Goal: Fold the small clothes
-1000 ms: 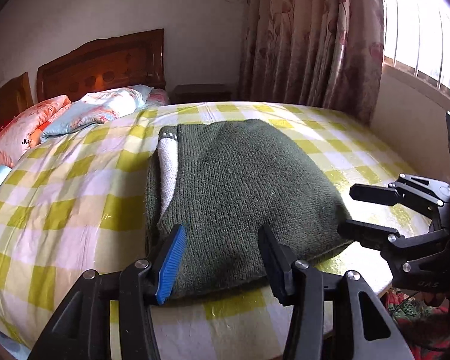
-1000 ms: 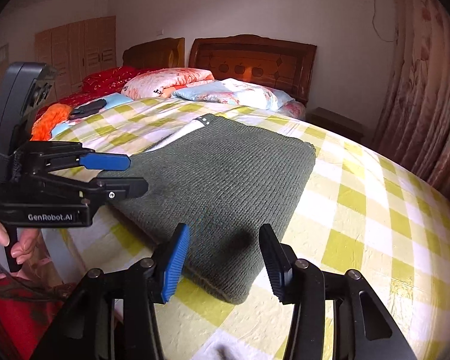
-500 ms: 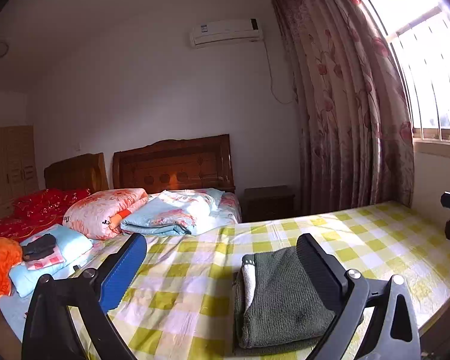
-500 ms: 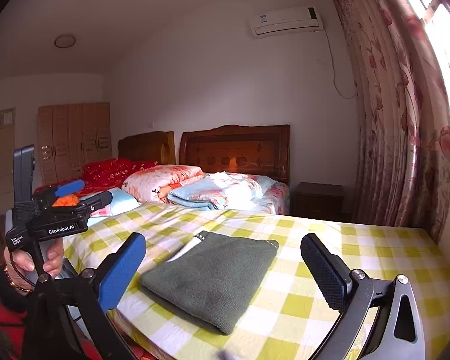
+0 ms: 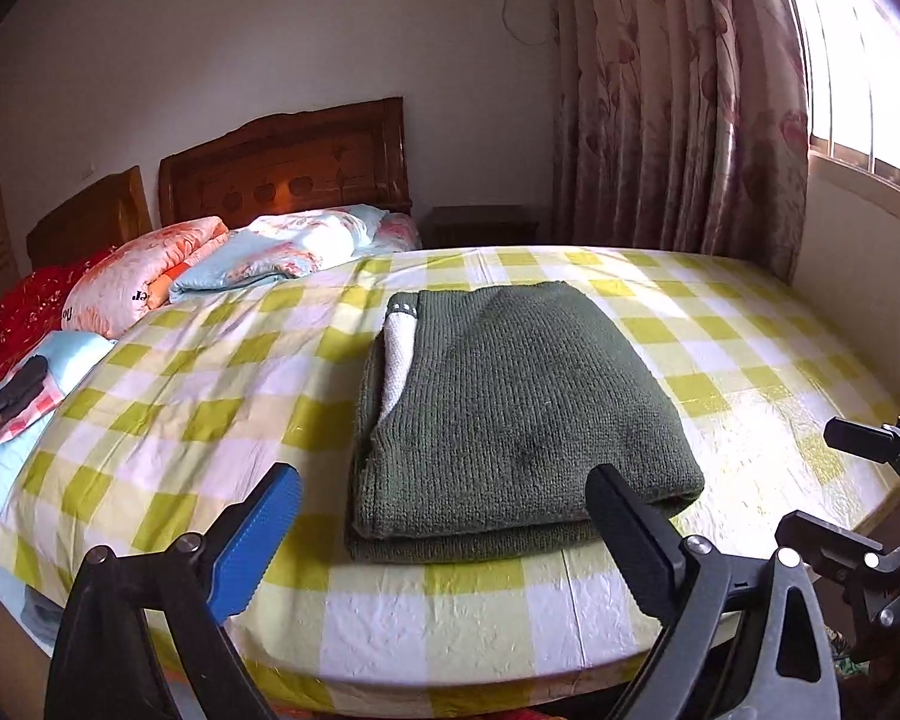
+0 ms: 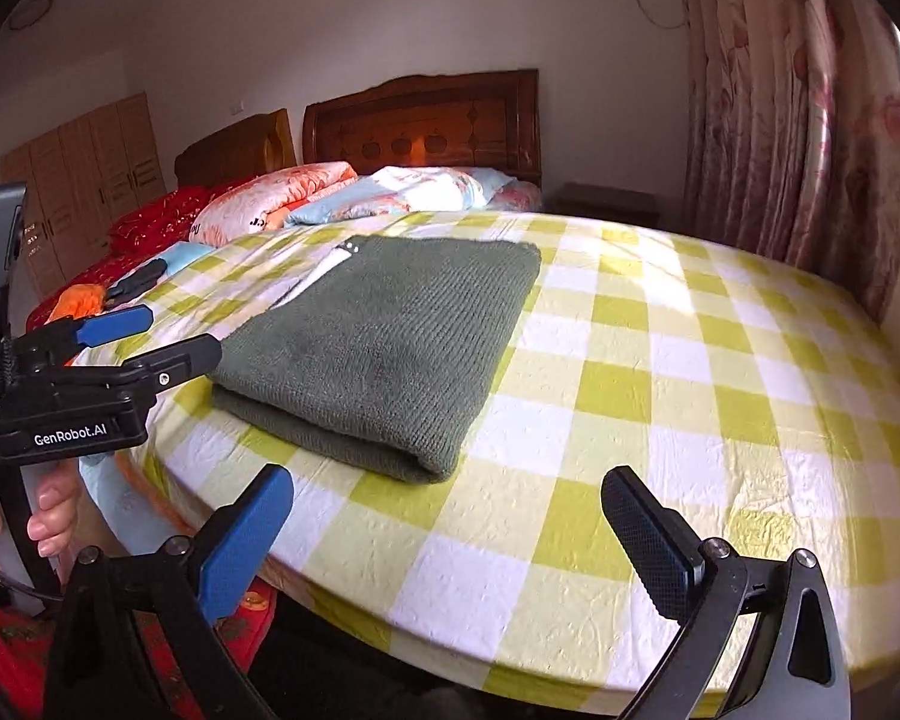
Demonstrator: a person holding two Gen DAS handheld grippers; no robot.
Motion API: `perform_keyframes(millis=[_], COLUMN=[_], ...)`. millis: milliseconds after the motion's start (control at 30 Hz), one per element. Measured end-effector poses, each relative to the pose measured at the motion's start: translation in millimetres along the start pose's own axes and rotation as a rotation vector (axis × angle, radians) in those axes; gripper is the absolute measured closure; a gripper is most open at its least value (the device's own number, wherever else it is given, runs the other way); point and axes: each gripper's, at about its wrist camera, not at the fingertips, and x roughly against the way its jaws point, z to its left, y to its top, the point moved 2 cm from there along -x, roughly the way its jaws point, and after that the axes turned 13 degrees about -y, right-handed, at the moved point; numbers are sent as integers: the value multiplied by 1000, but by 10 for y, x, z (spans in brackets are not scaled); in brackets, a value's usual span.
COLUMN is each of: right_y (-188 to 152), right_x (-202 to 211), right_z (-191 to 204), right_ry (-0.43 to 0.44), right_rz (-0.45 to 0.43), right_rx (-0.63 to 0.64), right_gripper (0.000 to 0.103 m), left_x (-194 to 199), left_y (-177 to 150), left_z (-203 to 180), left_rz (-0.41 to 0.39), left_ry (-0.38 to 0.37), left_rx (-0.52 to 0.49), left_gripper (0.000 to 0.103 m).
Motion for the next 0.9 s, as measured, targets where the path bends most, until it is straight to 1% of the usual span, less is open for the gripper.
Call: perform_keyframes(millis=[100, 167, 267, 367, 467, 900], right_y=[40, 70, 70, 50, 33, 44], right_x=[159, 233, 298, 275, 255, 190], right_z=[94, 160, 263, 346, 381, 272], right_ry=[-38, -51, -53, -55, -53, -48], right_rz=[-107, -166, -207, -206, -202, -170], right_rx=[51, 95, 152, 193, 208, 153], right_gripper=[0, 0, 0, 0, 0, 0], left_x=[68, 84, 69, 52, 44, 8], left_y=[13, 32, 18, 11, 0, -23], left_z=[-1, -17, -79, -125, -152, -97], left_rz=[-43, -57, -56, -54, -54, -42], left_ry=[6, 5, 1, 1, -2, -9], left_rx=[1, -15, -39, -61, -73, -41], left_gripper=[6, 6, 5, 5, 5, 5])
